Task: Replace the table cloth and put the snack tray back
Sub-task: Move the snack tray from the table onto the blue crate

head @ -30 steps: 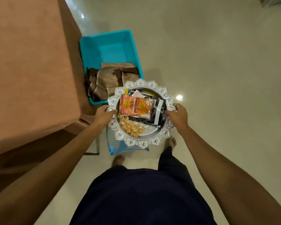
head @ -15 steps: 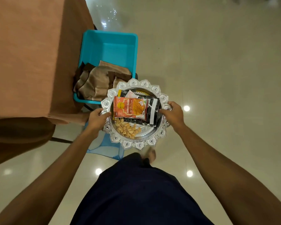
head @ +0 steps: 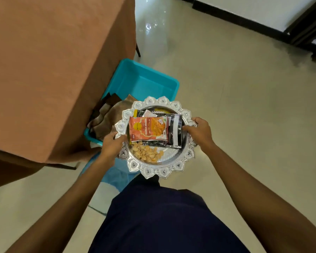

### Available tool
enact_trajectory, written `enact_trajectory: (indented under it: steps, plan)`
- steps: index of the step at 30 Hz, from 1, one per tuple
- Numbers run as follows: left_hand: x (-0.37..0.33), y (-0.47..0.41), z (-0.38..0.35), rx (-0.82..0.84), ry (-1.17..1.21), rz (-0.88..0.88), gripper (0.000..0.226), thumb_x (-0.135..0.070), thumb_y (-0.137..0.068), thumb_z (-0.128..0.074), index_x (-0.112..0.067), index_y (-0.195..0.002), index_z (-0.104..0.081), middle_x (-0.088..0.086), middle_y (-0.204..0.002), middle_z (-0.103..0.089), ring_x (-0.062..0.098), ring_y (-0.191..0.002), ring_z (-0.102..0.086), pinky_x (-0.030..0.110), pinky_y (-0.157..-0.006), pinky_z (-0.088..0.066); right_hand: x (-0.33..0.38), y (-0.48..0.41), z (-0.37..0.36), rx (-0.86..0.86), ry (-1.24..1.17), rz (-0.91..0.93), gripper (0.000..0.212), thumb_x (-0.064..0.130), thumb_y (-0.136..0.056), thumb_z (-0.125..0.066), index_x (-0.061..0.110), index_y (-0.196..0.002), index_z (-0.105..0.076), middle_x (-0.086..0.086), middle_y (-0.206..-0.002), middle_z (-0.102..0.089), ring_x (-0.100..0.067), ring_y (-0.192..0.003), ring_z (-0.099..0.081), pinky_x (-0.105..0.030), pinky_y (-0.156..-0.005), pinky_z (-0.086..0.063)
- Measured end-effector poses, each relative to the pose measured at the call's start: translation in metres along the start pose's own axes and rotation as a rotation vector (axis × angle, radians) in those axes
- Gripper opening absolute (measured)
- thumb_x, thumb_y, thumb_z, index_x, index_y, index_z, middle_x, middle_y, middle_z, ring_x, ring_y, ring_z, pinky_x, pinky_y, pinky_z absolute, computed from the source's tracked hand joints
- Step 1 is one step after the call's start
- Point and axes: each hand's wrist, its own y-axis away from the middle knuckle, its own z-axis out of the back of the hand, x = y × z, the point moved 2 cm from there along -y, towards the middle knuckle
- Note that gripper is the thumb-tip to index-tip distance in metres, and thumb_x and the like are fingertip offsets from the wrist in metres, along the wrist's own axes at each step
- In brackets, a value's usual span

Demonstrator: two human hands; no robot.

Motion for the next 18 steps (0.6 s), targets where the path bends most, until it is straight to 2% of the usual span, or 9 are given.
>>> enact_trajectory:
  steps: [2,4,6,8,13,16,18]
  plan:
    - [-0.015,-0.015,-0.007,-0.022,0.018,0.027,0.009,-0.026,-0.085,-0.071,-0.021,-0.092,-0.069,0.015,-0.097,-0.072,0.032,-0.084,-0.070,0.047,-0.074,-0.059,0.025,-0.031,0.008,0.033,0.065,0.024,0.026,0.011,-0.076,-0.078,0.014,-0.100,-0.070,0.002,-0.087,-0.072,-0.012,-0.067,-0.063,-0.023,-0.057,-0.046]
    - [-0.024,-0.020,-0.018,-0.015,0.037,0.005,0.021,-0.029,-0.082,-0.072,-0.019,-0.101,-0.070,0.013,-0.109,-0.070,0.032,-0.096,-0.069,0.046,-0.082,-0.059,0.031,-0.045,0.017,0.027,0.083,0.042,0.028,0.013,-0.074,-0.079,0.015,-0.100,-0.071,0.000,-0.091,-0.073,-0.017,-0.075,-0.068,-0.029,-0.066,-0.052]
    - [-0.039,-0.028,-0.027,-0.041,0.067,0.001,0.030,-0.025,-0.085,-0.071,-0.013,-0.111,-0.069,0.011,-0.110,-0.069,0.026,-0.093,-0.069,0.034,-0.073,-0.056,0.044,-0.067,0.019,0.025,0.088,0.059,0.028,0.015,-0.073,-0.078,0.018,-0.100,-0.072,0.001,-0.095,-0.074,-0.021,-0.085,-0.071,-0.037,-0.078,-0.058]
    - [-0.054,-0.038,-0.034,-0.067,0.147,0.020,0.027,-0.017,-0.090,-0.068,-0.009,-0.115,-0.068,0.009,-0.103,-0.073,0.020,-0.083,-0.069,0.028,-0.067,-0.053,0.069,-0.096,0.015,0.064,0.123,0.085,0.026,0.014,-0.074,-0.077,0.022,-0.099,-0.071,0.004,-0.094,-0.074,-0.020,-0.087,-0.072,-0.040,-0.082,-0.059]
    - [-0.073,-0.070,-0.048,-0.208,0.268,0.094,0.042,-0.030,-0.081,-0.072,-0.016,-0.121,-0.064,0.007,-0.104,-0.074,0.024,-0.088,-0.072,0.044,-0.080,-0.061,0.126,-0.171,-0.010,0.207,0.242,0.181,0.028,0.012,-0.078,-0.078,0.034,-0.088,-0.064,0.011,-0.090,-0.070,-0.021,-0.089,-0.070,-0.041,-0.084,-0.057]
    - [-0.086,-0.089,-0.057,-0.273,0.317,0.140,0.034,-0.017,-0.089,-0.069,-0.014,-0.122,-0.061,0.008,-0.108,-0.070,0.025,-0.094,-0.070,0.043,-0.083,-0.060,0.150,-0.217,-0.033,0.290,0.297,0.213,0.028,0.011,-0.077,-0.078,0.029,-0.093,-0.064,0.007,-0.095,-0.069,-0.025,-0.095,-0.069,-0.040,-0.086,-0.055]
    - [-0.090,-0.107,-0.064,-0.341,0.376,0.196,0.036,-0.015,-0.090,-0.068,-0.013,-0.125,-0.059,0.010,-0.112,-0.069,0.027,-0.097,-0.069,0.045,-0.085,-0.059,0.164,-0.252,-0.050,0.356,0.330,0.214,0.030,0.011,-0.075,-0.079,0.024,-0.099,-0.064,0.001,-0.100,-0.070,-0.026,-0.095,-0.069,-0.044,-0.087,-0.057]
